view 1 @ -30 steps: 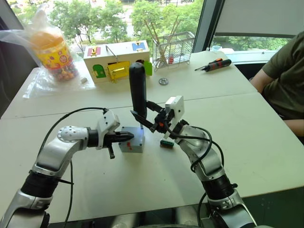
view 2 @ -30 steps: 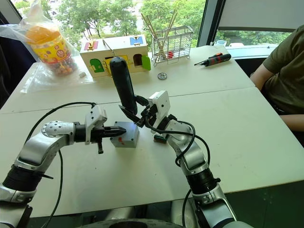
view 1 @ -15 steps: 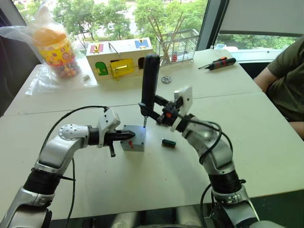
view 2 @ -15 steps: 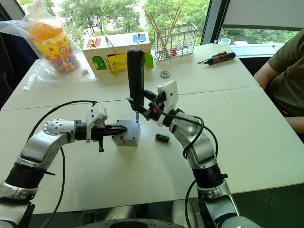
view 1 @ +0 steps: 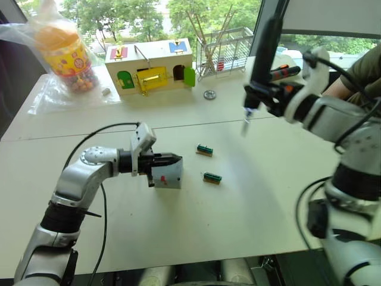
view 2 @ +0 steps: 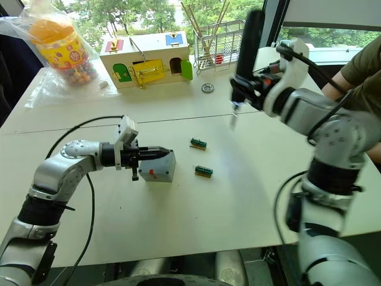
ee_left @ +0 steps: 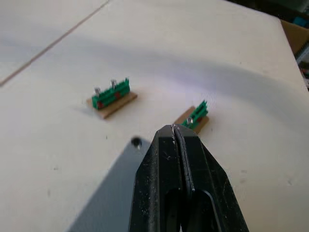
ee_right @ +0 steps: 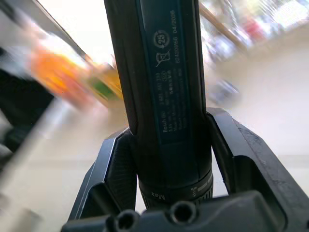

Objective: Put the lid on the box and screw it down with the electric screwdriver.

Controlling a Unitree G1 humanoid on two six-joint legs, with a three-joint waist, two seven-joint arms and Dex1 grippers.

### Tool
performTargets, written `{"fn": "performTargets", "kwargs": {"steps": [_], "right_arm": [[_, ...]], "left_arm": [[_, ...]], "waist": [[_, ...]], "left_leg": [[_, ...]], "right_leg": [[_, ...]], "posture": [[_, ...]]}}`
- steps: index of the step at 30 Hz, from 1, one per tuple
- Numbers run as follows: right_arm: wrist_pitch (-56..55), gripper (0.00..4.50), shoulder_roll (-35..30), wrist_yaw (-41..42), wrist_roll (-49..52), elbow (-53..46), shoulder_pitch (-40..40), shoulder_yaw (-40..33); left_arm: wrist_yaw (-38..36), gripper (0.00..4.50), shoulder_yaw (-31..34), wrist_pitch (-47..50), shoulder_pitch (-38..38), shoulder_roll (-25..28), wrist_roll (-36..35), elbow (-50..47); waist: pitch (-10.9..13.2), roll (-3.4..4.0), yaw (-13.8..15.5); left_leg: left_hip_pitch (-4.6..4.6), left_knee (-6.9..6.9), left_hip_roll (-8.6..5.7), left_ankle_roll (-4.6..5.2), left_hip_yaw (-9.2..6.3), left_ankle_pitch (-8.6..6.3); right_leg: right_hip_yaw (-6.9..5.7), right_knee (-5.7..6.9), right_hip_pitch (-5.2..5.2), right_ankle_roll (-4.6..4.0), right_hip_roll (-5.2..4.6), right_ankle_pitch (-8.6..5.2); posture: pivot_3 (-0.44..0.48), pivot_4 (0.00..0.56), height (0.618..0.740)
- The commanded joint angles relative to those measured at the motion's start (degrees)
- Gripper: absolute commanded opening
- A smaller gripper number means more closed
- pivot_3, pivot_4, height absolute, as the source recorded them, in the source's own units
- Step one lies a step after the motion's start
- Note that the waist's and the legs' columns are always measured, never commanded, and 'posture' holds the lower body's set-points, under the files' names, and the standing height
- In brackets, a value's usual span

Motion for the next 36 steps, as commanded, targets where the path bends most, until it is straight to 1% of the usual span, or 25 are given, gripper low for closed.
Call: {"fn": "performTargets", "kwargs": {"steps": [1,2,4,8,12,15,19,21,22,23,25,26,29,33,36], "right_arm": [[6.9,1.93,-9.1,5.3,-0.3,1.6,-0.5,1.5],[9.1,1.93,-12.8,8.2,1.7,3.3,1.3,2.9],[11.2,1.93,-18.2,12.4,4.7,6.9,4.0,5.7],[11.4,1.93,-23.7,16.0,7.6,13.9,6.3,11.6],[11.4,1.93,-23.8,16.7,7.8,20.0,4.7,16.2],[11.4,1.93,-22.7,15.7,6.4,23.4,3.0,17.8],[11.4,1.93,-21.4,14.3,2.4,24.2,1.5,20.1],[11.4,2.91,-20.9,14.7,2.4,23.7,1.3,20.4],[11.4,3.13,-20.8,15.0,2.3,23.4,1.3,20.5],[11.4,3.68,-20.8,15.2,2.2,23.1,1.4,20.7],[11.4,4.33,-20.6,14.9,1.6,22.3,1.6,20.3],[11.4,4.47,-20.4,14.6,1.3,22.1,1.7,19.8],[11.4,4.47,-18.7,14.1,-0.3,20.6,0.4,17.6],[10.1,4.47,-16.4,14.1,-2.8,18.0,-1.3,14.0],[10.9,4.47,-12.5,13.2,-3.3,17.0,-4.7,9.4]], "left_arm": [[-0.6,0.0,-1.5,-1.2,-0.3,0.0,0.6,-3.2],[-0.7,0.0,-2.2,-1.2,-0.6,-0.2,0.6,-4.3],[-1.0,0.0,-4.0,-2.1,-1.1,-0.2,1.8,-5.7],[-1.2,0.0,-6.7,-4.9,-1.0,0.3,5.3,-5.5],[-0.7,0.0,-7.5,-6.2,-0.2,0.2,7.0,-5.8],[-0.3,0.0,-7.2,-6.1,0.7,0.1,7.4,-6.3],[0.2,0.0,-6.4,-6.0,2.0,0.5,7.5,-6.7],[0.4,0.0,-6.3,-6.3,2.3,0.7,7.8,-6.4],[0.5,0.0,-6.3,-6.5,2.3,0.7,7.9,-6.2],[0.8,0.0,-6.2,-6.7,2.3,0.7,8.1,-6.0],[1.3,0.0,-5.3,-6.9,1.7,0.7,8.2,-4.8],[1.3,0.0,-5.0,-7.0,1.6,0.8,8.3,-4.4],[2.3,0.0,-3.6,-8.1,-0.1,1.2,9.5,-1.1],[2.1,0.0,-1.0,-8.3,-1.9,2.1,8.9,2.1],[1.5,0.0,1.0,-8.7,-3.1,3.0,8.6,4.6]], "waist": [[0.1,0.01,-0.3],[0.1,-0.02,-0.4],[0.2,-0.14,-0.3],[0.3,-0.13,-0.5],[0.6,-0.11,-0.1],[0.7,-0.11,0.1],[0.8,-0.22,0.2],[0.8,-0.22,0.2],[0.8,-0.22,0.3],[0.8,-0.22,0.3],[0.8,-0.22,0.2],[0.8,-0.22,0.2],[0.8,-0.22,0.2],[0.8,-0.22,0.2],[0.8,-0.22,0.0]], "left_leg": [[-0.1,-0.01,-0.01,0.01,0.06,0.0],[-0.23,-0.01,0.01,0.02,0.15,-0.01],[-0.45,0.02,0.01,0.05,0.22,-0.01],[-0.42,0.23,0.1,0.1,0.53,-0.04],[-0.47,0.7,0.25,0.2,0.6,-0.1],[-0.5,0.77,0.24,0.3,0.63,-0.17],[-0.56,0.77,0.24,0.33,0.63,-0.19],[-0.56,0.81,0.24,0.33,0.62,-0.19],[-0.56,0.83,0.23,0.33,0.62,-0.19],[-0.56,0.85,0.23,0.33,0.62,-0.19],[-0.56,0.86,0.23,0.33,0.62,-0.2],[-0.56,0.86,0.23,0.33,0.62,-0.2],[-0.56,0.86,0.24,0.33,0.62,-0.2],[-0.56,0.87,0.23,0.33,0.62,-0.19],[-0.56,0.84,0.23,0.32,0.62,-0.2]], "right_leg": [[0.01,-0.01,-0.11,0.0,-0.04,0.0],[0.02,0.0,-0.28,0.01,-0.05,0.0],[0.02,0.0,-0.5,0.02,-0.07,0.01],[0.11,0.08,-0.5,0.01,-0.03,0.04],[0.14,0.27,-0.44,-0.07,0.11,0.11],[0.14,0.23,-0.42,-0.06,0.1,0.11],[0.14,0.14,-0.43,-0.05,0.1,0.12],[0.13,0.15,-0.43,-0.04,0.1,0.12],[0.14,0.16,-0.43,-0.04,0.1,0.13],[0.14,0.16,-0.41,-0.02,0.1,0.13],[0.13,0.16,-0.41,-0.02,0.11,0.14],[0.14,0.16,-0.41,-0.02,0.1,0.14],[0.13,0.18,-0.41,-0.01,0.11,0.14],[0.13,0.21,-0.43,0.0,0.11,0.14],[0.14,0.21,-0.45,0.0,0.12,0.15]], "posture": [[0.0,0.15,0.74],[0.0,0.15,0.74],[0.0,0.15,0.74],[0.0,0.15,0.74],[0.0,0.15,0.74],[0.0,0.15,0.74],[0.0,0.15,0.74],[0.0,0.15,0.74],[0.0,0.15,0.74],[0.0,0.15,0.74],[0.0,0.15,0.74],[0.0,0.15,0.74],[0.0,0.15,0.74],[0.0,0.15,0.74],[0.0,0.15,0.74]]}}
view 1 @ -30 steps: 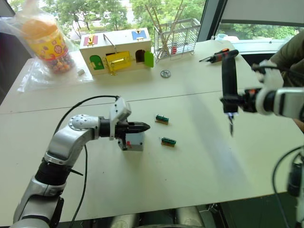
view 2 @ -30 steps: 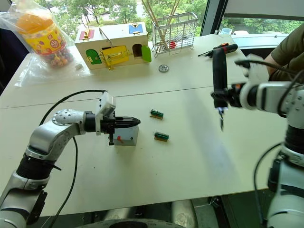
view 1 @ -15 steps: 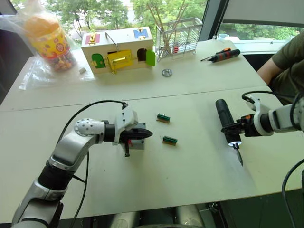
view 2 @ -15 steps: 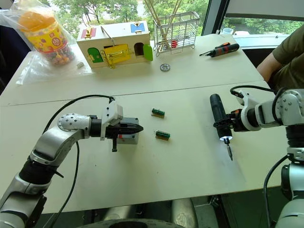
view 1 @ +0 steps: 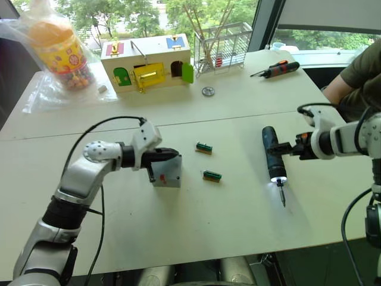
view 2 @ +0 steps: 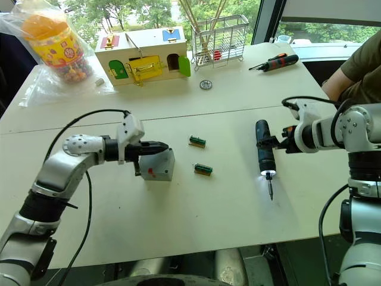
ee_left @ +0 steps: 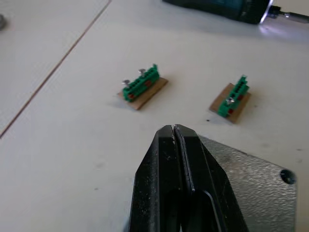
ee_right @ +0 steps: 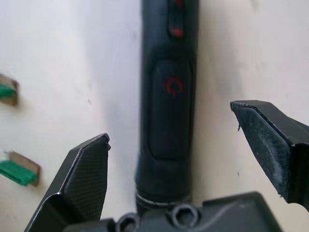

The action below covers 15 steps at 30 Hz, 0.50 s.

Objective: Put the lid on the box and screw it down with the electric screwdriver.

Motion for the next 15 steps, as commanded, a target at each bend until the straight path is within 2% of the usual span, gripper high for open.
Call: {"fn": "performTargets", "kwargs": {"steps": [1,3,5,9,11,15], "right_arm": [[0.5,4.47,4.0,-1.3,-0.9,-2.9,-5.5,-6.7],[0.7,4.47,8.2,-1.5,1.2,-5.9,-8.2,-8.7],[0.7,4.47,11.8,0.2,4.2,-13.5,-7.9,-8.0],[-1.9,4.47,14.5,5.7,9.1,-33.8,2.5,2.6],[-2.8,4.47,16.9,5.9,9.4,-37.2,5.9,5.2],[-3.7,4.47,21.1,5.9,8.9,-37.3,9.0,7.3]], "left_arm": [[-1.0,0.0,3.0,-1.8,-1.6,1.4,-0.5,1.4],[-1.6,0.0,3.5,-1.9,-2.2,1.7,-0.8,0.9],[-1.2,0.0,4.7,-1.8,-3.2,2.0,-1.0,1.7],[-1.4,0.0,6.2,-3.0,-3.0,5.9,1.2,4.8],[-2.2,0.0,6.4,-2.9,-2.1,8.1,1.5,5.0],[-5.3,0.0,5.6,-2.3,2.4,13.7,2.9,3.9]], "waist": [[0.0,0.0,-0.1],[0.0,0.0,-0.2],[0.0,0.0,-0.1],[-0.1,-0.12,0.0],[0.0,-0.15,-0.2],[0.0,-0.13,-0.2]], "left_leg": [[0.0,0.0,0.0,0.0,0.0,0.0],[0.0,0.01,0.0,-0.01,0.0,0.01],[0.0,0.0,0.01,-0.02,-0.02,0.01],[-0.01,-0.05,0.02,-0.03,-0.22,0.0],[-0.01,-0.03,0.02,-0.03,-0.23,0.0],[0.0,0.18,-0.14,-0.05,-0.09,0.02]], "right_leg": [[0.0,0.01,0.0,0.0,0.0,0.0],[0.01,0.06,-0.03,0.0,0.01,0.0],[0.01,0.07,-0.05,0.0,0.01,0.0],[-0.11,0.06,-0.05,0.0,0.01,0.0],[-0.13,0.06,-0.03,0.01,0.01,0.0],[-0.02,0.26,-0.05,0.02,-0.04,0.01]], "posture": [[0.0,0.15,0.74],[0.0,0.15,0.74],[0.0,0.15,0.74],[0.0,0.15,0.74],[0.0,0.15,0.74],[0.0,0.15,0.74]]}}
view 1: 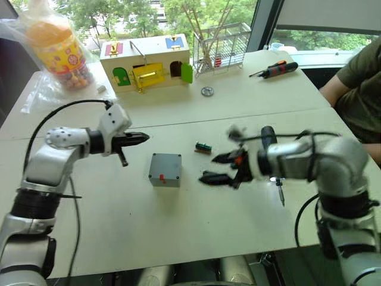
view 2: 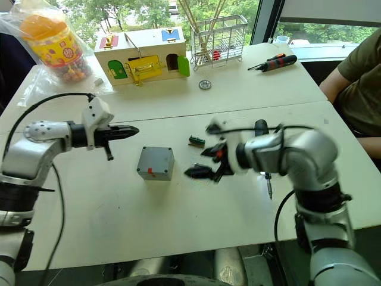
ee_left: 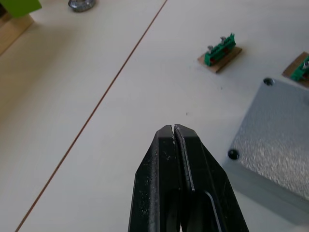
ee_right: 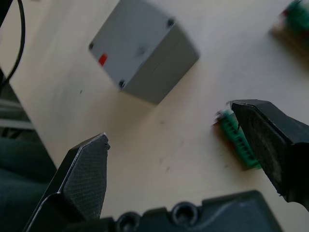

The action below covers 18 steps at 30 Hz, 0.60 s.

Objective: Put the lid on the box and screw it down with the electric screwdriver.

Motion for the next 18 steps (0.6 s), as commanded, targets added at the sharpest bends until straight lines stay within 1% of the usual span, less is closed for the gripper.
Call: {"fn": "performTargets", "kwargs": {"steps": [1,4,8,10,12,15,18], "right_arm": [[-1.8,4.47,1.9,0.5,0.2,-1.5,0.2,-0.2],[-2.6,4.47,4.4,0.0,-0.7,-0.5,1.8,2.0],[-4.1,4.47,6.7,0.1,-2.7,1.4,2.0,5.1],[-5.2,4.47,7.4,0.1,-4.4,2.5,1.3,7.5],[-6.4,4.47,8.5,-0.1,-6.2,4.3,0.8,9.6],[-7.7,4.47,9.5,0.5,-8.2,6.0,0.6,11.9],[-8.3,4.47,10.8,1.2,-8.9,7.0,0.6,12.7]], "left_arm": [[-3.7,0.0,0.2,-0.7,4.6,4.9,1.3,-2.1],[-4.6,0.0,0.7,1.1,9.2,5.9,-0.4,-5.0],[-2.9,0.0,0.7,3.3,11.7,4.1,-1.0,-7.3],[-3.0,0.0,-0.7,3.4,12.6,4.2,0.2,-8.2],[-2.9,0.0,-2.3,2.4,12.3,3.9,1.7,-8.2],[-2.6,0.0,-3.5,2.2,10.6,2.4,1.9,-7.6],[-3.0,0.0,-5.4,1.2,8.7,1.2,3.2,-6.4]], "waist": [[0.0,-0.01,0.0],[0.0,-0.01,0.0],[0.0,0.0,0.2],[0.0,0.0,0.1],[0.0,0.0,0.1],[0.0,-0.01,0.1],[0.0,-0.01,0.1]], "left_leg": [[0.02,0.0,0.0,0.0,-0.02,0.0],[0.04,-0.18,0.05,0.0,-0.04,0.0],[0.03,-0.14,0.07,-0.07,-0.13,0.04],[0.04,-0.11,0.06,-0.1,-0.12,0.06],[0.06,-0.13,0.06,-0.1,-0.12,0.05],[0.06,-0.17,0.07,-0.1,-0.12,0.05],[0.06,-0.15,0.06,-0.1,-0.12,0.06]], "right_leg": [[0.0,0.0,0.01,0.0,0.0,0.0],[-0.03,0.0,-0.09,0.0,-0.01,0.0],[-0.05,0.01,-0.04,-0.01,0.01,0.0],[-0.06,0.04,-0.01,-0.01,0.01,0.0],[-0.06,0.1,-0.04,-0.01,0.01,0.0],[-0.07,0.21,-0.15,-0.01,0.01,0.0],[-0.07,0.22,-0.15,-0.01,0.01,0.0]], "posture": [[0.0,0.15,0.74],[0.0,0.15,0.74],[0.0,0.15,0.74],[0.0,0.15,0.74],[0.0,0.15,0.74],[0.0,0.15,0.74],[0.0,0.15,0.74]]}}
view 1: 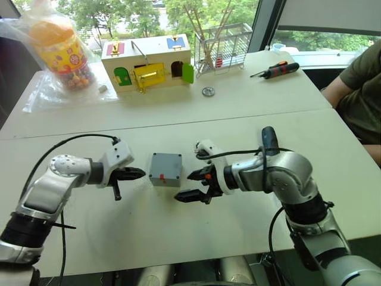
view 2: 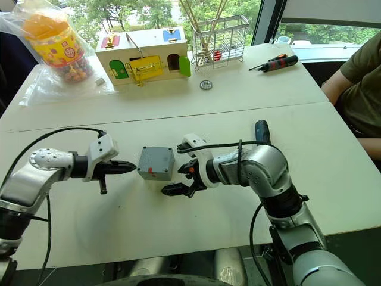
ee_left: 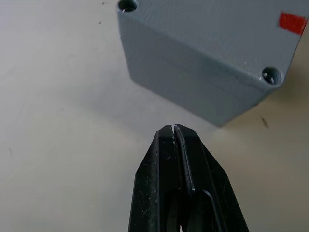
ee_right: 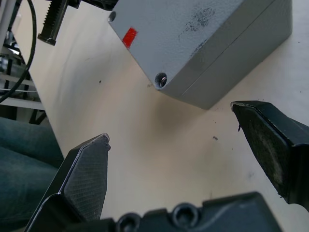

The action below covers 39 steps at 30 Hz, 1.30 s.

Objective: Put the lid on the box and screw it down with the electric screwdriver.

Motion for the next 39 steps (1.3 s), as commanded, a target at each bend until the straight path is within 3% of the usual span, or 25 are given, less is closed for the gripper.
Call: {"fn": "performTargets", "kwargs": {"steps": [1,10,16,21,28,32,39], "right_arm": [[-1.1,4.47,2.5,1.0,-0.1,-0.5,-0.6,0.8],[4.0,4.47,10.5,-0.7,1.8,-2.9,2.1,-2.9],[3.2,4.47,2.8,1.2,0.3,-7.2,-0.1,-4.2],[-1.6,4.47,-4.9,5.1,-0.8,-8.9,-2.1,-3.2],[-12.1,4.47,-5.8,7.8,-8.5,-2.6,-3.4,4.8],[-15.9,4.47,-5.0,10.0,-11.3,0.2,-4.0,7.9],[-15.2,4.47,-5.2,13.7,-10.8,-2.7,-2.8,9.4]], "left_arm": [[-0.2,0.0,-1.7,-1.9,-3.1,-1.2,1.5,1.1],[-1.5,0.0,-7.1,-9.5,-11.0,-6.9,7.3,13.2],[-2.0,0.0,-6.2,-12.8,-12.7,-7.0,8.9,17.6],[-3.1,0.0,-1.7,-9.9,-7.8,-2.1,6.7,14.0],[-4.1,0.0,3.4,1.7,4.8,2.8,-0.5,-0.9],[-2.1,0.0,3.9,4.8,7.4,1.7,-2.5,-5.6],[1.6,0.0,2.6,4.4,4.2,-3.1,-1.8,-4.3]], "waist": [[0.0,0.0,0.0],[0.0,0.0,0.0],[0.0,-0.01,-0.2],[0.0,-0.01,-1.1],[0.0,-0.01,-1.5],[0.0,-0.01,-1.0],[0.0,-0.03,-0.1]], "left_leg": [[0.0,0.01,0.0,0.0,0.0,0.0],[0.0,0.04,-0.02,-0.02,-0.02,0.01],[0.0,0.09,-0.13,-0.02,-0.01,0.01],[0.0,-0.02,-0.03,-0.01,0.01,0.01],[0.0,-0.06,0.03,0.01,0.03,-0.01],[0.0,0.03,-0.04,0.01,0.01,-0.01],[0.0,0.05,-0.02,0.01,0.02,-0.01]], "right_leg": [[0.0,0.0,0.0,0.0,0.0,0.0],[-0.02,0.1,-0.03,0.0,0.02,0.0],[-0.02,0.12,-0.04,0.0,0.0,0.0],[-0.02,0.12,-0.12,0.01,-0.02,0.0],[-0.02,0.12,-0.13,0.0,-0.02,-0.01],[-0.02,0.1,-0.04,0.0,-0.02,-0.01],[-0.04,0.1,-0.05,0.0,-0.01,-0.01]], "posture": [[0.0,0.15,0.74],[0.0,0.15,0.74],[0.0,0.15,0.74],[0.0,0.15,0.74],[0.0,0.15,0.74],[0.0,0.15,0.74],[0.0,0.15,0.74]]}}
